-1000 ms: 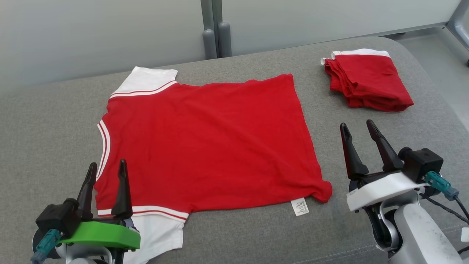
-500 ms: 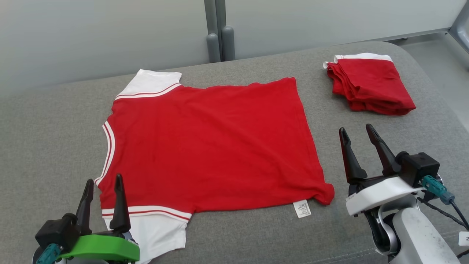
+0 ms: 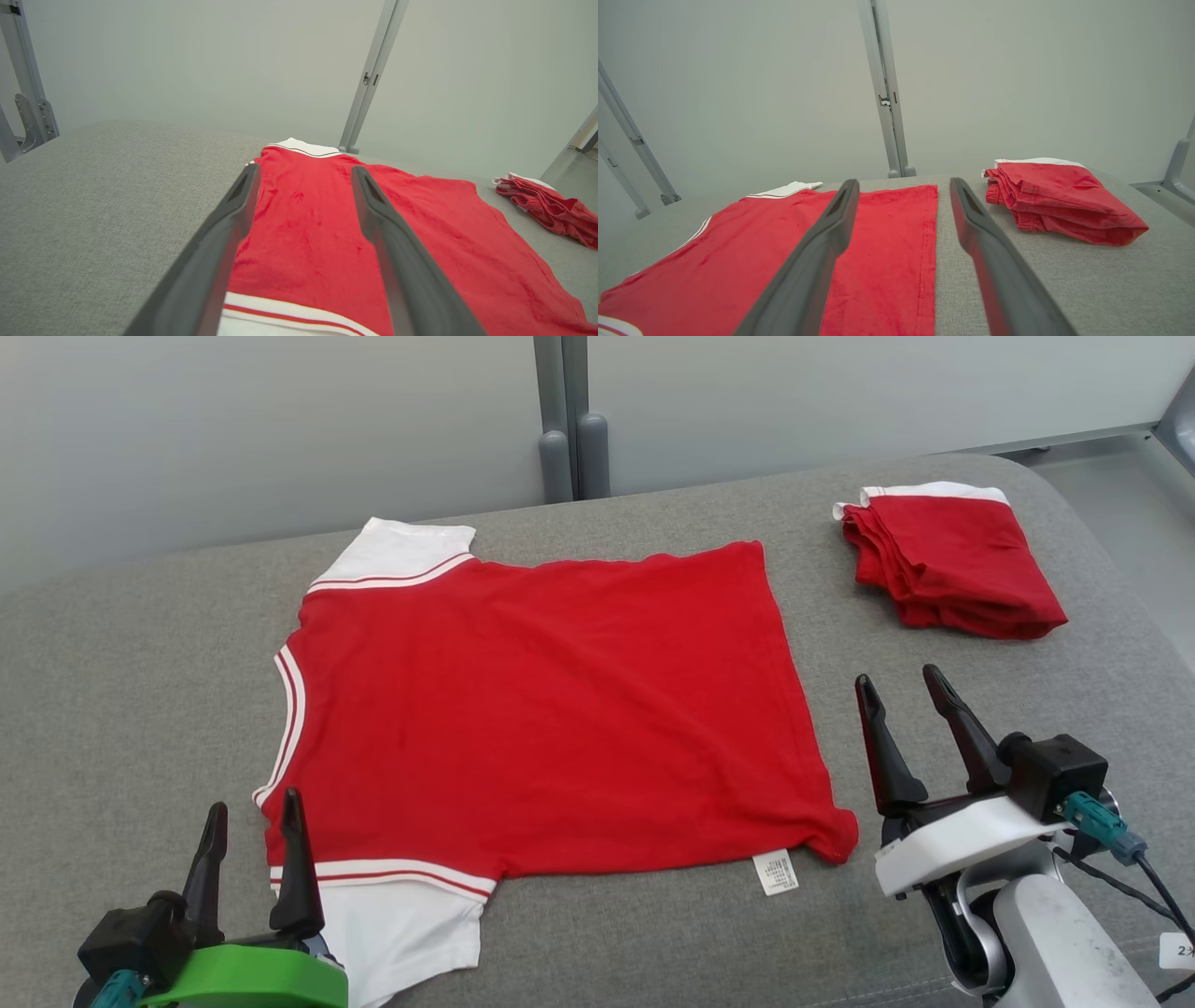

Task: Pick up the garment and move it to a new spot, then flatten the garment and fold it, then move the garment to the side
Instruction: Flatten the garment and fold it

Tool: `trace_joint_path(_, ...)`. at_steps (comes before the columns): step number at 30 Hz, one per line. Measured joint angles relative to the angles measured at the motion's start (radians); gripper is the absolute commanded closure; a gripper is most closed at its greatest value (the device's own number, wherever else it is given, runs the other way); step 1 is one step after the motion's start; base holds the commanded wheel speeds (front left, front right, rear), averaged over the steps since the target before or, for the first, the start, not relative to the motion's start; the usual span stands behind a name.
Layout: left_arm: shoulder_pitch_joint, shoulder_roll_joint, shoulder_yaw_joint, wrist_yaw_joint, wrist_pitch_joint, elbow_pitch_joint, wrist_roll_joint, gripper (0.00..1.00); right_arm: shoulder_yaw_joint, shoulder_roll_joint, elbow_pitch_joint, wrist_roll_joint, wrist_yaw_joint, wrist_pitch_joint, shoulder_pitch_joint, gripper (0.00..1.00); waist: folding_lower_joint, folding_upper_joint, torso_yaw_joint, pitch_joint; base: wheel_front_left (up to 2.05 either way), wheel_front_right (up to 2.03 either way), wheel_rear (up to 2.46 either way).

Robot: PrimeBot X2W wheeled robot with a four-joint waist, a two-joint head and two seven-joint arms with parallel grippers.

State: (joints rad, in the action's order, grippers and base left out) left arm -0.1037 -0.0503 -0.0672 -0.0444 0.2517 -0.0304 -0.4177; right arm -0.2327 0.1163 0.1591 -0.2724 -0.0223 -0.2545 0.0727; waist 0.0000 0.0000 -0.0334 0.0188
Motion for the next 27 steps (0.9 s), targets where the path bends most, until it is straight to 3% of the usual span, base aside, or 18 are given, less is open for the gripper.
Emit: trace_joint_path(27,-0.020,0.002,0.007,0.007,0.000,0.009,0.009,0.00,0.030,-0.020,0.006,0.027,-0.021,0.000,-0.001,0.00,0.0000,0.0000,0.015,0.000,0.00,0.00,0.00)
